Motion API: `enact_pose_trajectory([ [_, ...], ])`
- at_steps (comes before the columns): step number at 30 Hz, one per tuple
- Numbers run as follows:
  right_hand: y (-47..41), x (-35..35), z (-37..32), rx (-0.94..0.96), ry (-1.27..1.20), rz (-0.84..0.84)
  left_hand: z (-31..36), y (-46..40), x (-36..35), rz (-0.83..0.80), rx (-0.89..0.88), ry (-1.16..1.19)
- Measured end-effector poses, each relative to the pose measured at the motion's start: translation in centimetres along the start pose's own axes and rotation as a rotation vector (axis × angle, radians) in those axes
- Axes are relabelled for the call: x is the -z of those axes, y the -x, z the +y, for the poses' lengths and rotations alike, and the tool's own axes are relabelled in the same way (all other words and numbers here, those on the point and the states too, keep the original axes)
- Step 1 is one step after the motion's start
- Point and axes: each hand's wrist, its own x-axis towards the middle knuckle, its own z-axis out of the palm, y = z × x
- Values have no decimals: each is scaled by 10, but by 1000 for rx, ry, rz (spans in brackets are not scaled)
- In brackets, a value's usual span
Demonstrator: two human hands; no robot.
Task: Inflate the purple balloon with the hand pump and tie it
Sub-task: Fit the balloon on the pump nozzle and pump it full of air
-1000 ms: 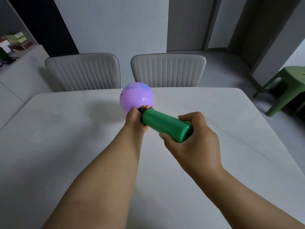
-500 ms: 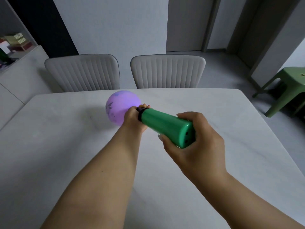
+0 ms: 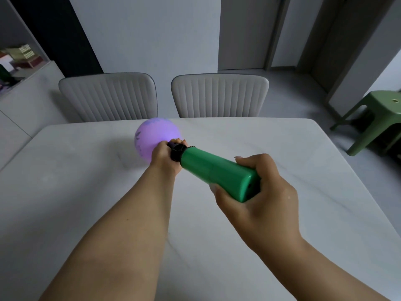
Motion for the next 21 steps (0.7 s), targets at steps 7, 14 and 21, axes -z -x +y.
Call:
enact_pose_trajectory([
  [7,-13,-8,1,-149,138,-179,-17,10,-11,-142,13,-92],
  [14,-29,7,14,-923,-636,-829,-17,12,-15,-199,-16,-184],
  [21,-29,6,19,-1018,-888,-918,-19,14,-16,-144,10,-181],
])
